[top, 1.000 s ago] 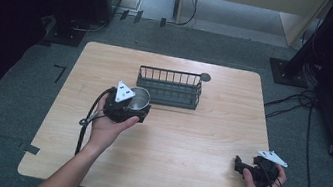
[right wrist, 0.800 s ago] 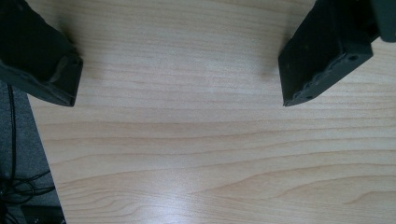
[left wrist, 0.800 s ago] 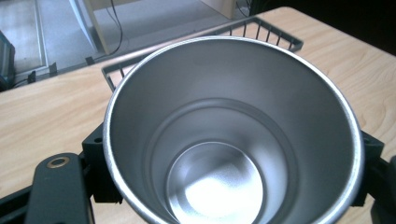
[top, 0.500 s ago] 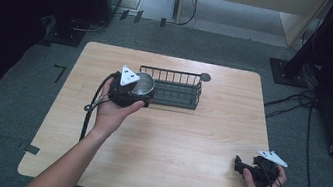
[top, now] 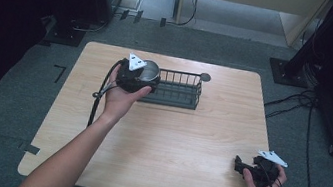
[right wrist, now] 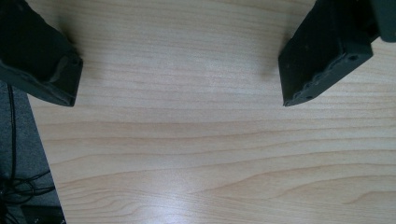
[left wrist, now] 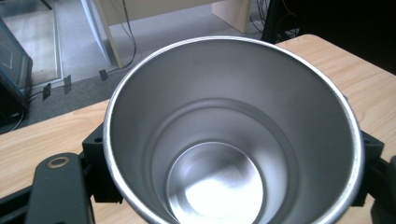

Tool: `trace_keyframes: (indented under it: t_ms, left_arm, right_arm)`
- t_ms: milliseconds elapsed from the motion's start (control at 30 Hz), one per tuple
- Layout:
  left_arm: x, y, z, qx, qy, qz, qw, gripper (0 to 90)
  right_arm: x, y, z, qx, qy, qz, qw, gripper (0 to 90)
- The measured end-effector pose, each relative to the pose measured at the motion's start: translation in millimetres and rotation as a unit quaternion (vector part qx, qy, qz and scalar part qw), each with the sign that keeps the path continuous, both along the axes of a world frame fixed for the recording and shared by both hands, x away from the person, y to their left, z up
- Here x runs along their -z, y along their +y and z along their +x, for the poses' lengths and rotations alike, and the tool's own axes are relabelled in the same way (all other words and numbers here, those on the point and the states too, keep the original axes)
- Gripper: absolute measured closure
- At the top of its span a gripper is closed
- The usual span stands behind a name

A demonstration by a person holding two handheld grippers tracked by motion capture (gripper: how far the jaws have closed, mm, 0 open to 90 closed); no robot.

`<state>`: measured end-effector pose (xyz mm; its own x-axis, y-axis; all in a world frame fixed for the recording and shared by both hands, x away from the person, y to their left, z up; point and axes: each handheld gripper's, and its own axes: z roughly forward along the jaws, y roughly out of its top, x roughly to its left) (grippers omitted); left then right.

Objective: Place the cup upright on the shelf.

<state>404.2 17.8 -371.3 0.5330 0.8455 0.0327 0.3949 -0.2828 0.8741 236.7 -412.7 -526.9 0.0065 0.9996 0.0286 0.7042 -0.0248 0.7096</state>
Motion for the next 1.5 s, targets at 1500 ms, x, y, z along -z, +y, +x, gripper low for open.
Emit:
trace_keyframes:
  t_ms: [1500]
  left_arm:
    - [61.1,-31.9,61.4,-0.021,0.064,0.032,0.9972,18.8]
  right_arm:
    - [0.0,0.0,-0.1,0.000,0.000,0.000,1.0000,0.0]
